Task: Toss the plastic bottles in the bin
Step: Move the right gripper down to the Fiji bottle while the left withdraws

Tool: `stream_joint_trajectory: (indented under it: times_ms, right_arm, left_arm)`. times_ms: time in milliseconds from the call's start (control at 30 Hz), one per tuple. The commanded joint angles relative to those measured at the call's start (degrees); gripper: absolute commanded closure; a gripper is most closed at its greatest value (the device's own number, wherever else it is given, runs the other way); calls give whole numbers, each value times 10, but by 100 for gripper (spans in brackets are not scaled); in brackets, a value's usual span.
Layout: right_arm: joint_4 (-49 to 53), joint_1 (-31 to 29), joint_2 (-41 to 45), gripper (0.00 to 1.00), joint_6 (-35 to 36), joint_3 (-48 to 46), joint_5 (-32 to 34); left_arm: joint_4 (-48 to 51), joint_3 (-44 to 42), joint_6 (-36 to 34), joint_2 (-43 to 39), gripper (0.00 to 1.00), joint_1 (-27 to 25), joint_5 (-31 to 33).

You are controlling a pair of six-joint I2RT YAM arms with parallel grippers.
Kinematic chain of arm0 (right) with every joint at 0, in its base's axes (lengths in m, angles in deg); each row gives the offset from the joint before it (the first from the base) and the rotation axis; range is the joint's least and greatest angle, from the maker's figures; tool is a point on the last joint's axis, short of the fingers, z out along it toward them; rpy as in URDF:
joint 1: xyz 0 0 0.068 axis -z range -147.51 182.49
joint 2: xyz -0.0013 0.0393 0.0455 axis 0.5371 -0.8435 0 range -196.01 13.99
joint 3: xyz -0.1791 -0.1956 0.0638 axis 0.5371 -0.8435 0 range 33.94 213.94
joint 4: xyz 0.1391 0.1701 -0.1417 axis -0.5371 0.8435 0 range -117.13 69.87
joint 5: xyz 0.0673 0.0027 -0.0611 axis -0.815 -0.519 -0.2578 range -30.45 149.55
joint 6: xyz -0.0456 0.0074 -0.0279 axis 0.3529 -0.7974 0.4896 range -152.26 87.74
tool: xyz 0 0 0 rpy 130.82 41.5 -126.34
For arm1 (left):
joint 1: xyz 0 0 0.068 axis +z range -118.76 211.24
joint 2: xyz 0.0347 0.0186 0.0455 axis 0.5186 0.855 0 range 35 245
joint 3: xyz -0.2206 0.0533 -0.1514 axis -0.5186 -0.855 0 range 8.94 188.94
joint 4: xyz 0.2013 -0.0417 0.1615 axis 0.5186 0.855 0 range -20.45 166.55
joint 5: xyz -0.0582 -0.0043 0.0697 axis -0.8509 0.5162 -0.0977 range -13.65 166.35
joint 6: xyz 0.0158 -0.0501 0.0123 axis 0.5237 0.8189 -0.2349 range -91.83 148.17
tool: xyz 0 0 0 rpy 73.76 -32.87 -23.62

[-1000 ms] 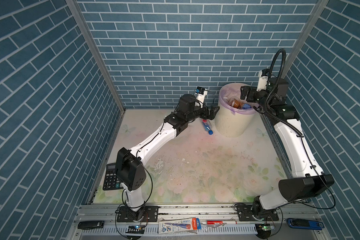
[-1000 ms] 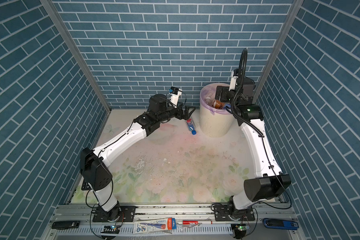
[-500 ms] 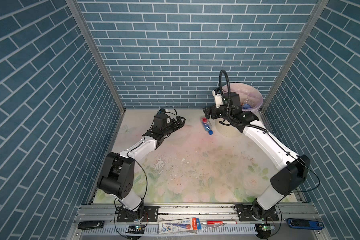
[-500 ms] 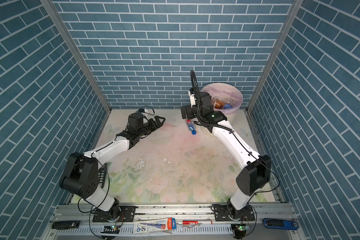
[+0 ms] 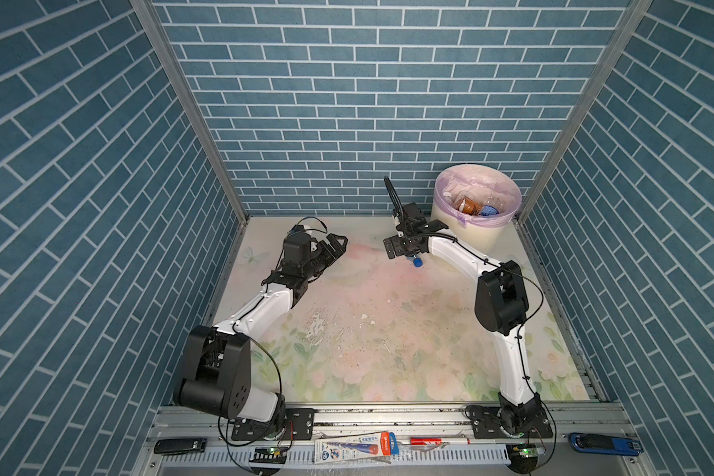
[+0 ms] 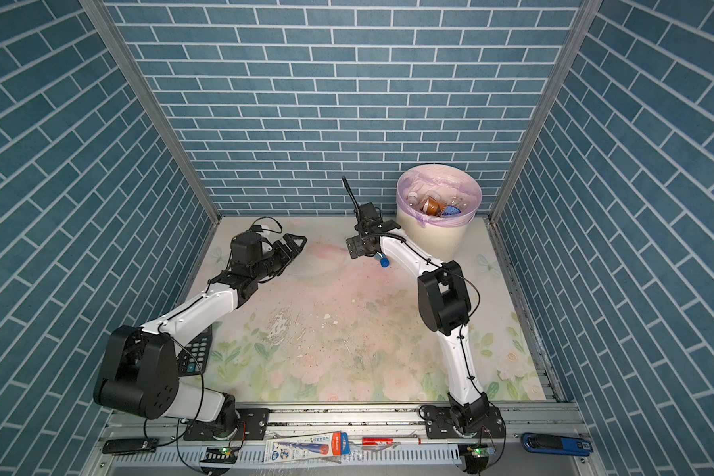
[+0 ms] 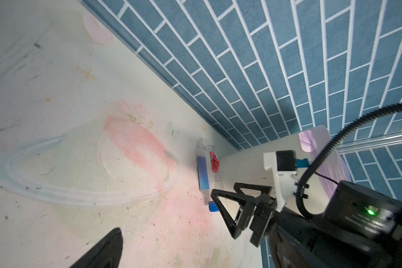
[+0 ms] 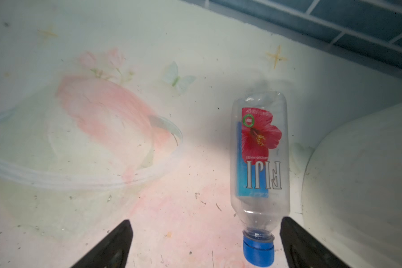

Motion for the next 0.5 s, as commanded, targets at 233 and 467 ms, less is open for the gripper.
stream_joint_trajectory:
  times_ms: [233,467]
  right_arm:
    - [91,18,-102,1,29,154,67]
    - [107,33,-145,1,24,199,56]
  left_arm:
    - [-23,-5,8,34,1,6,-32]
    - [-25,6,6,50,1,10,-46]
